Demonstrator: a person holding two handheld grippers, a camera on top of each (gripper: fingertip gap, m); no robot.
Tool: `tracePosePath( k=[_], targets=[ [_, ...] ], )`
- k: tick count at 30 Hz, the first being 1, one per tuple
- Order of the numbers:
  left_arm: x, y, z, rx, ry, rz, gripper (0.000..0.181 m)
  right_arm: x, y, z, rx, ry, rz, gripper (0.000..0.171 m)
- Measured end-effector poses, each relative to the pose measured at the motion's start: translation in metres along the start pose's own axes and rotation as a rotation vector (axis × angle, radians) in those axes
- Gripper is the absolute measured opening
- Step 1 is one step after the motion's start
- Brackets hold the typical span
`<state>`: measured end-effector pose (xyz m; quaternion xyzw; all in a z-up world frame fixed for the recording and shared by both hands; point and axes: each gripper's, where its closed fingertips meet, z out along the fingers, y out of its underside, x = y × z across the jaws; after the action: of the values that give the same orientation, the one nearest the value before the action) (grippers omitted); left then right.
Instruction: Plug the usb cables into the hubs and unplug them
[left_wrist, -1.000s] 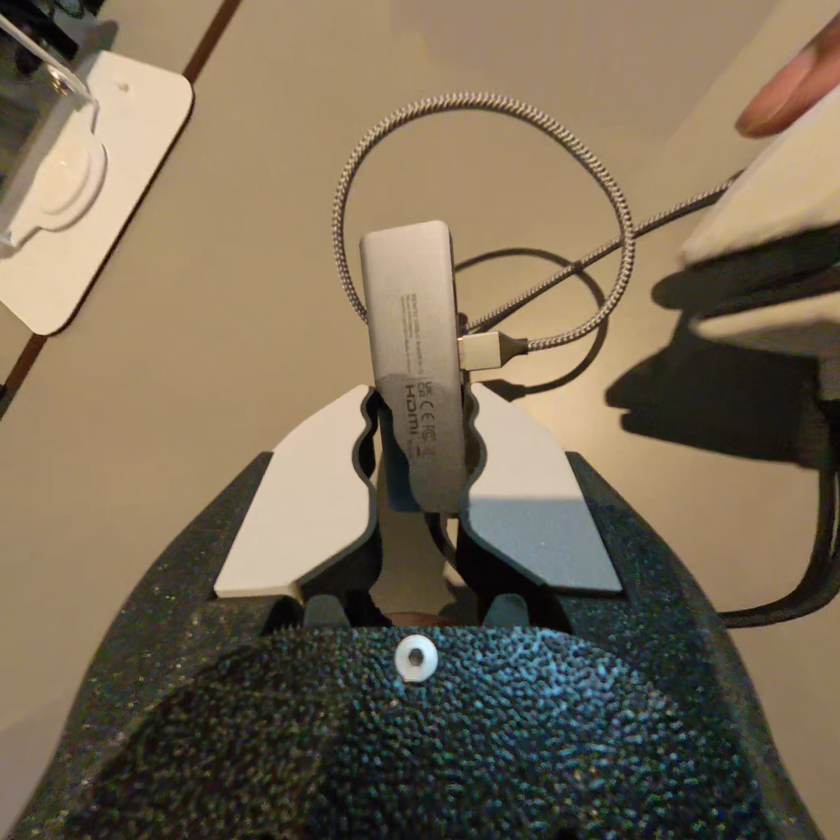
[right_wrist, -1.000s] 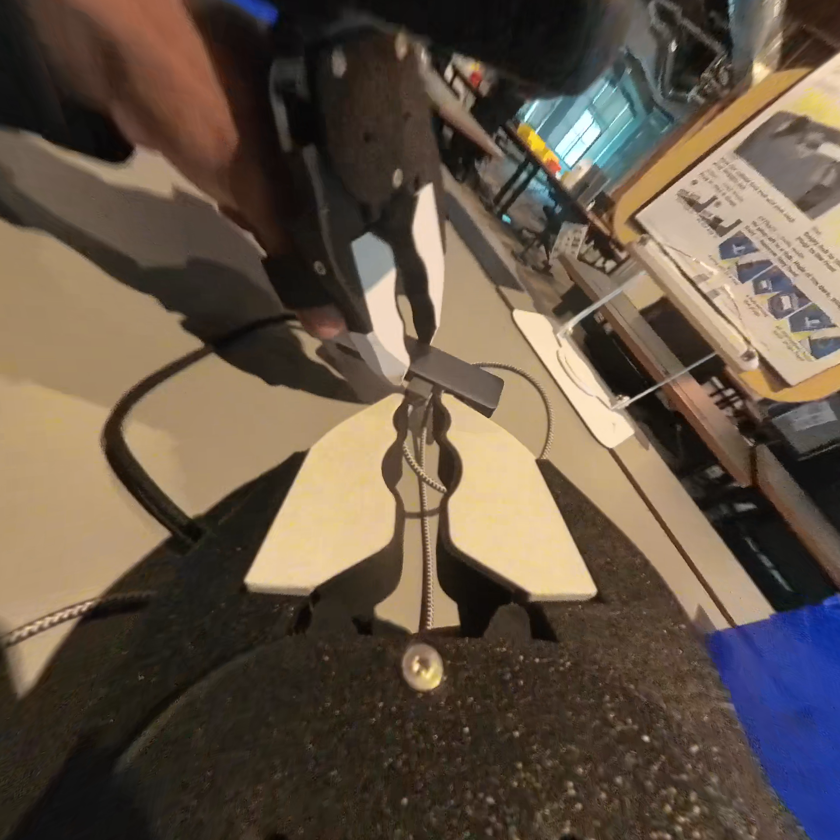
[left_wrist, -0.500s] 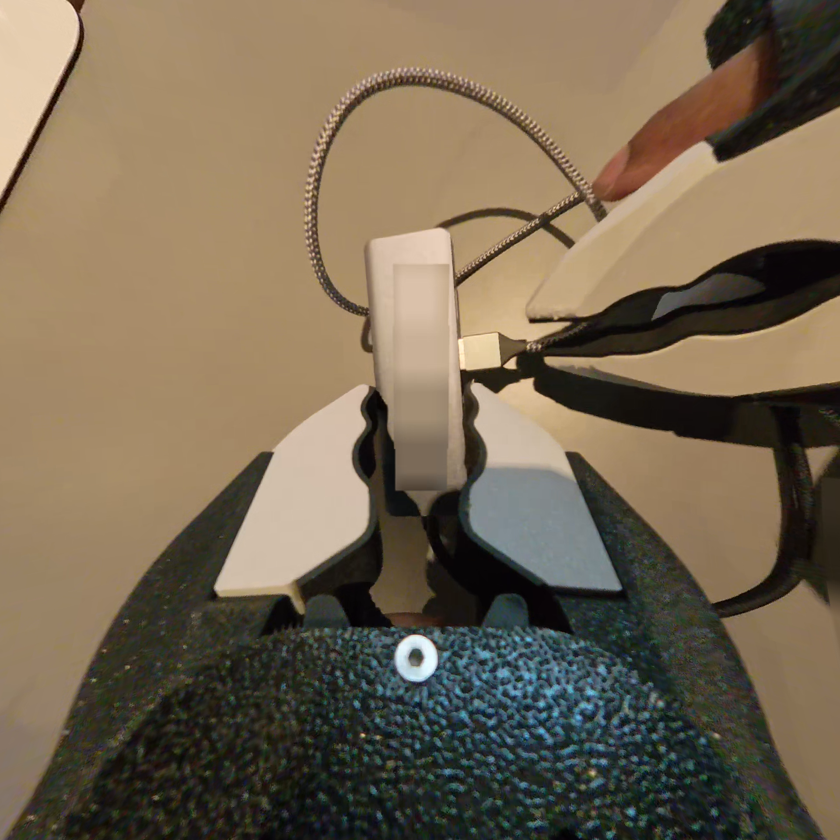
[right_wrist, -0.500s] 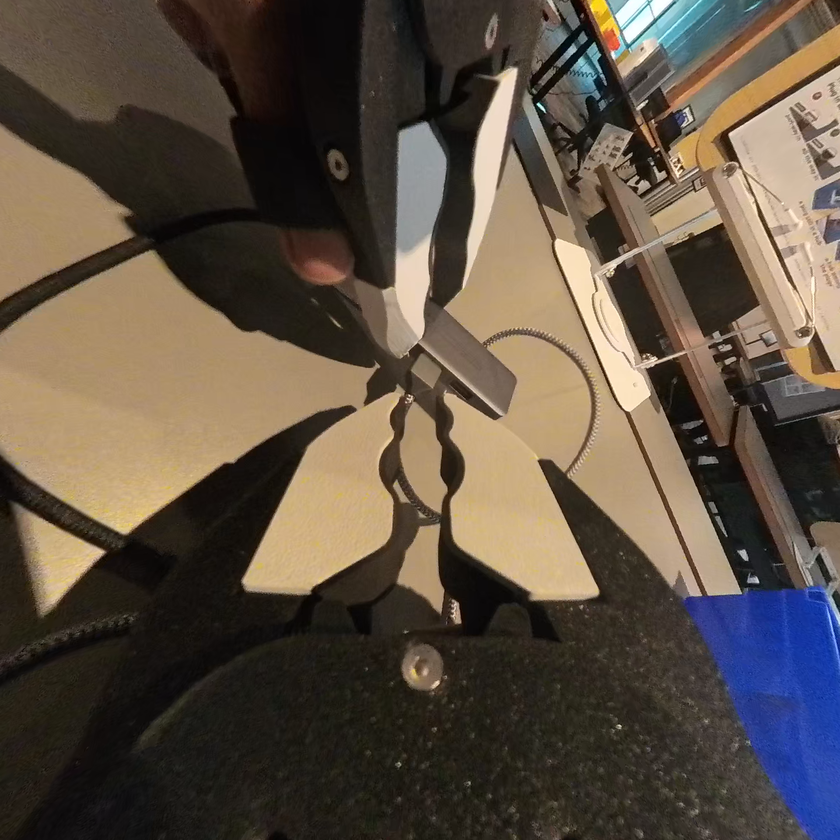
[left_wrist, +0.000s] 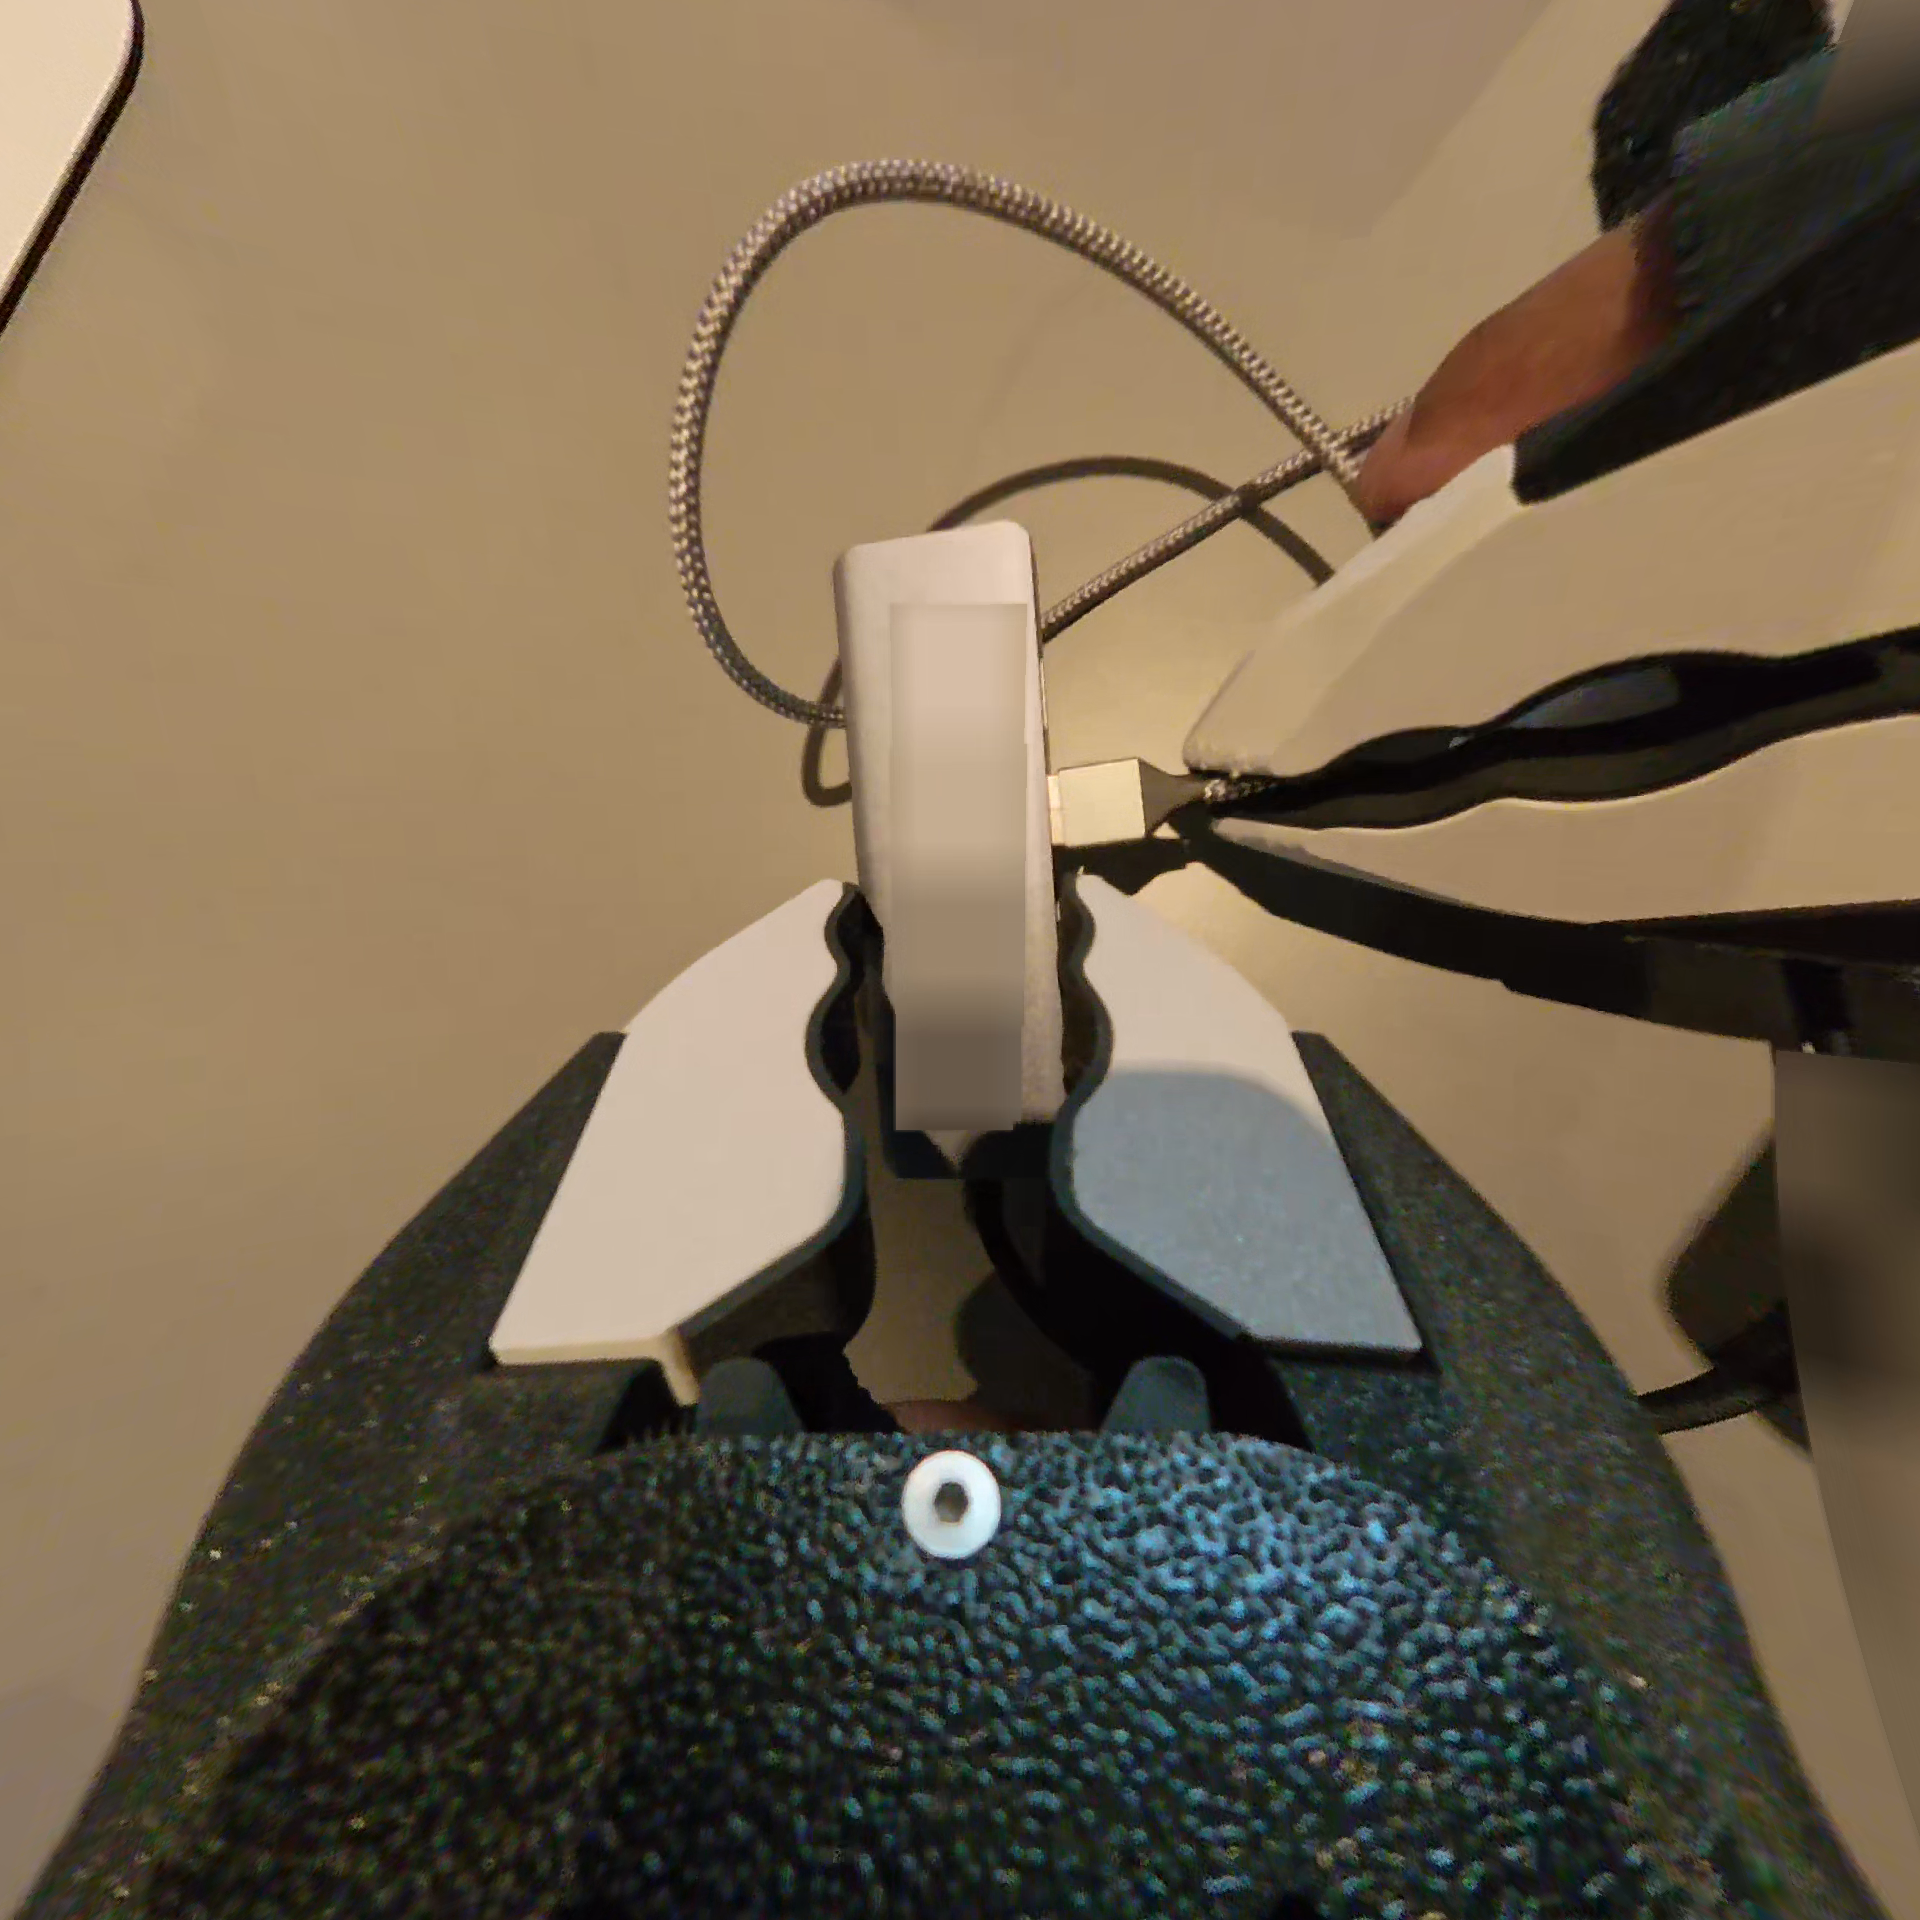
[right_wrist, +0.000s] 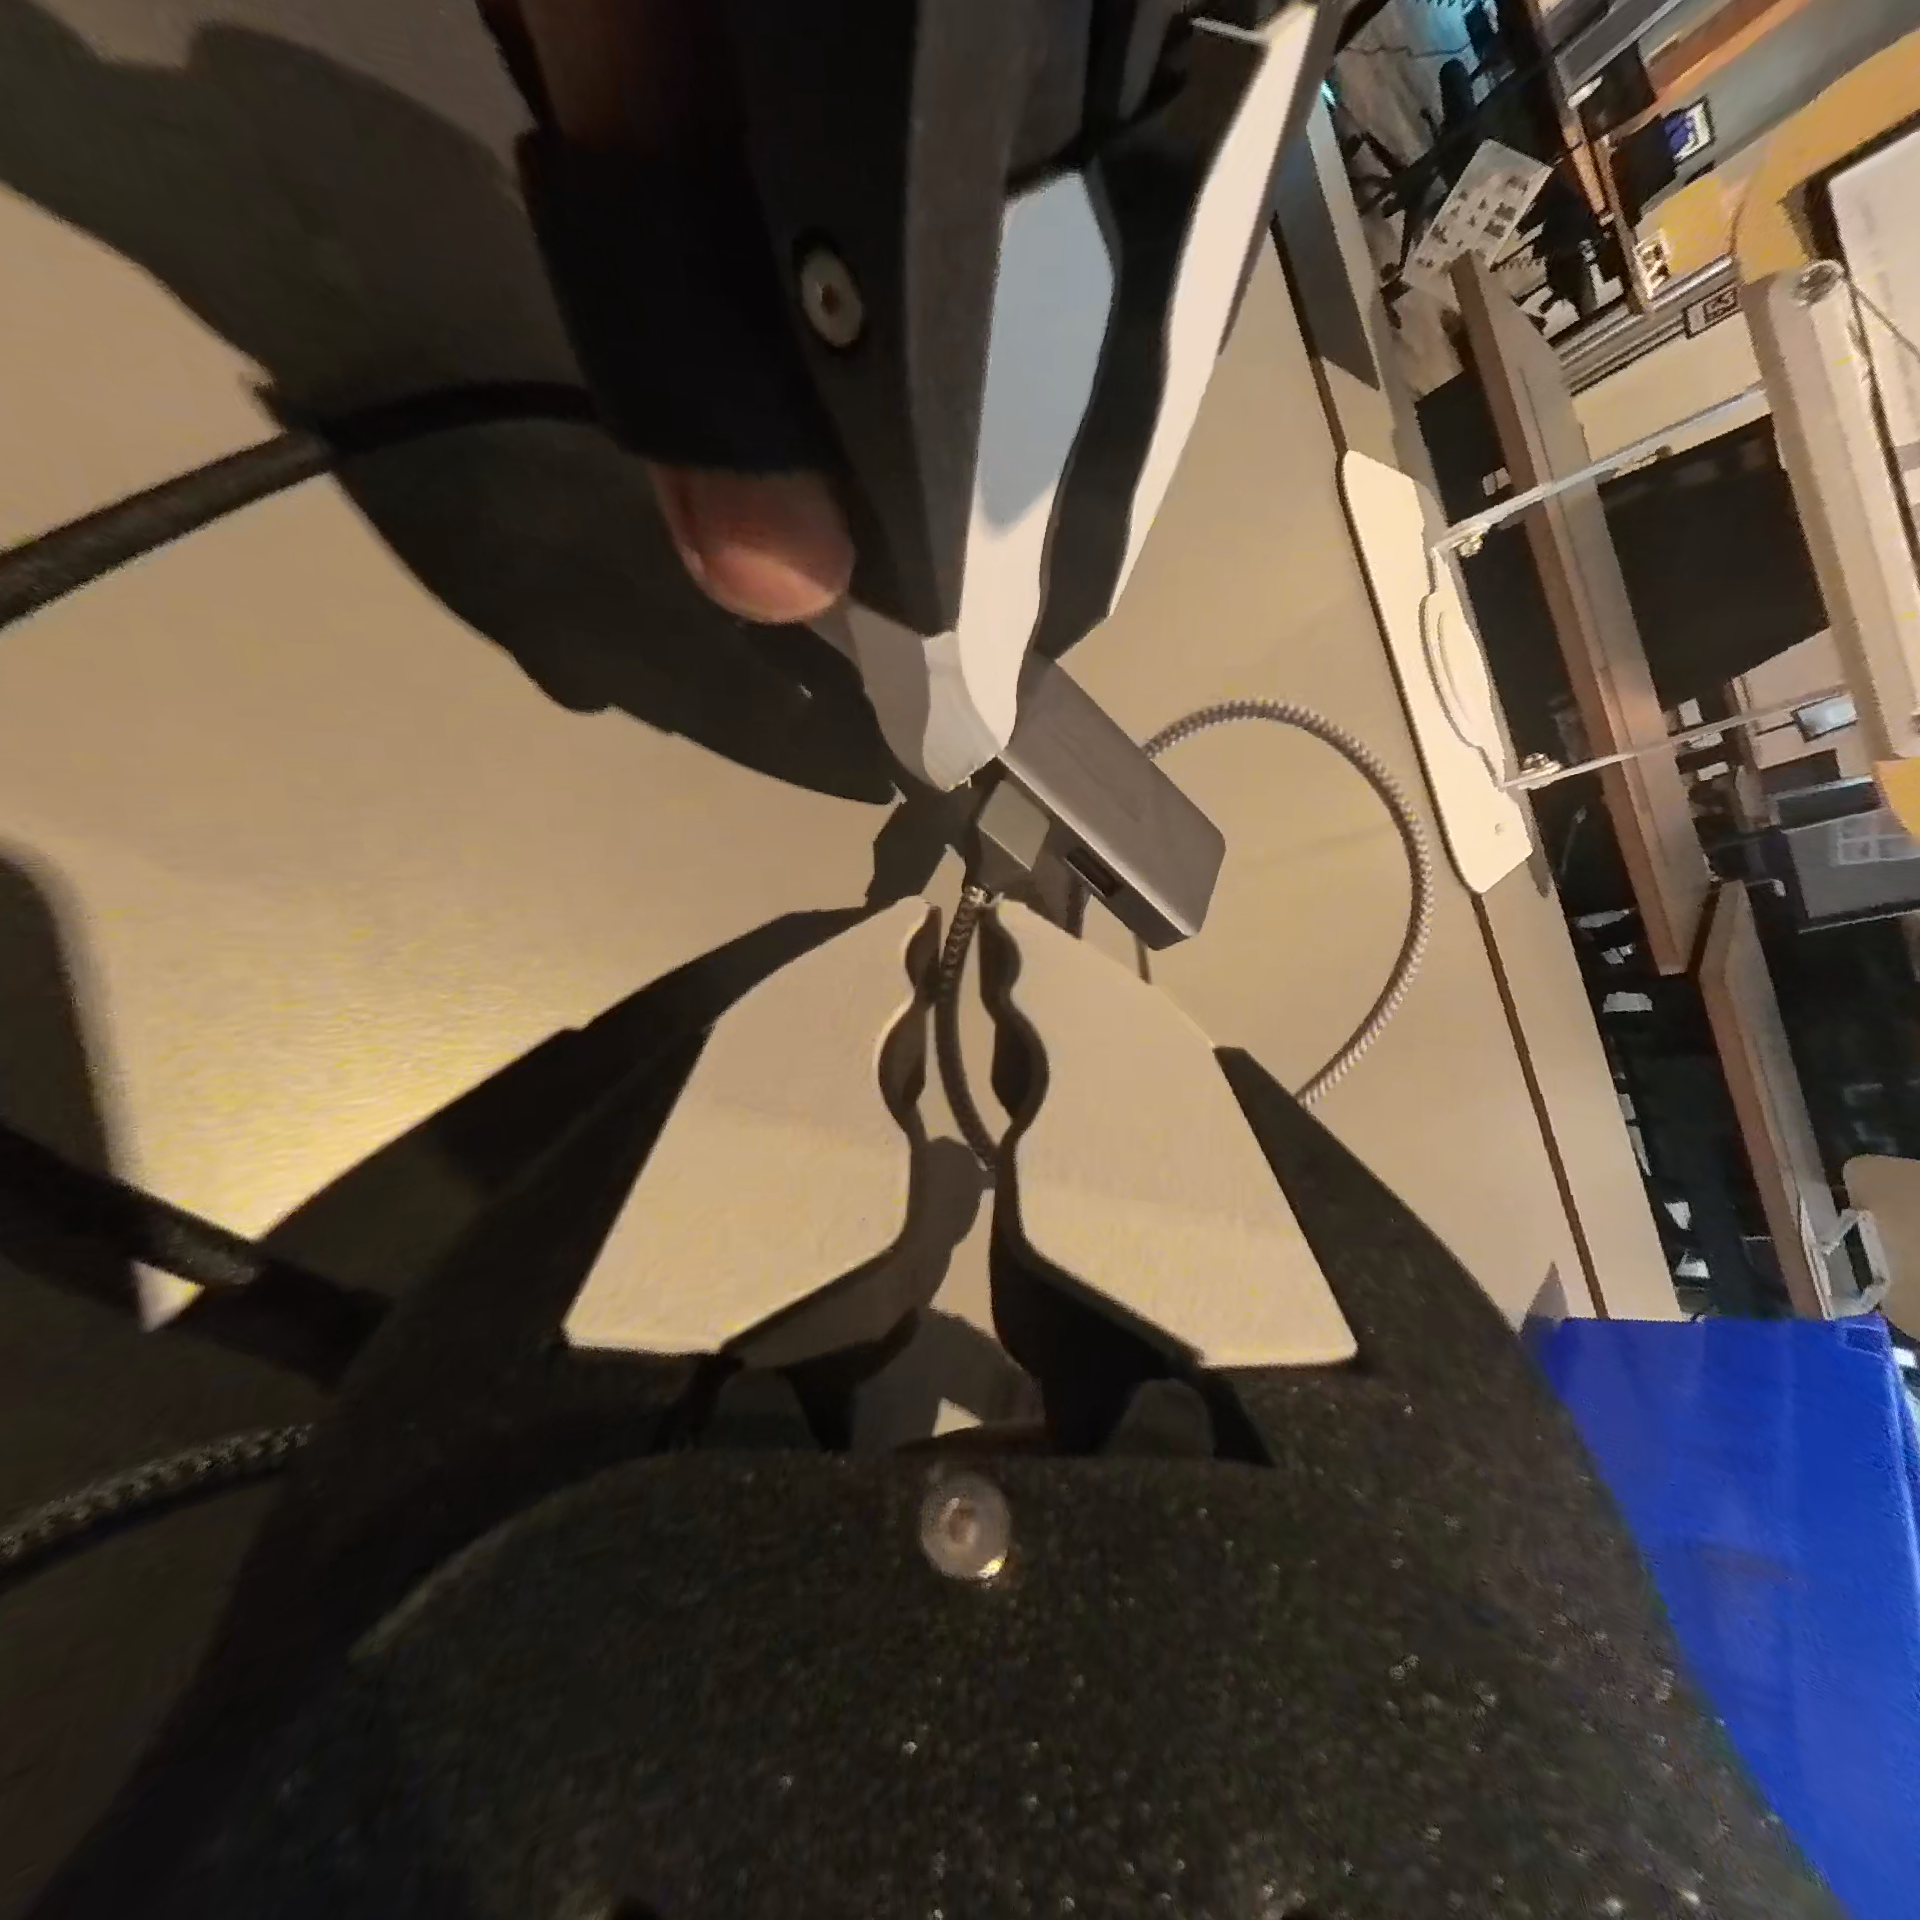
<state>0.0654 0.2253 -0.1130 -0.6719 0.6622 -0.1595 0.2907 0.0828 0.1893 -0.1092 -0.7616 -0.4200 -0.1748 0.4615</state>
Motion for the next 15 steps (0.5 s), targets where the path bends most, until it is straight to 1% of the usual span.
tracePosePath(
  k=[8, 15],
  targets=[
    [0.0076, 0.0024, 0.0053, -0.016, 0.023, 0.032, 0.035, -0.0069, 0.0055, -0.0046, -0.038, -0.098, 0.094, 0.003],
    [0.0093, 0.0039, 0.0069, -0.026, 0.039, -0.001, 0.036, -0.0082, 0.007, -0.0051, -0.064, -0.089, 0.074, 0.003]
  ],
)
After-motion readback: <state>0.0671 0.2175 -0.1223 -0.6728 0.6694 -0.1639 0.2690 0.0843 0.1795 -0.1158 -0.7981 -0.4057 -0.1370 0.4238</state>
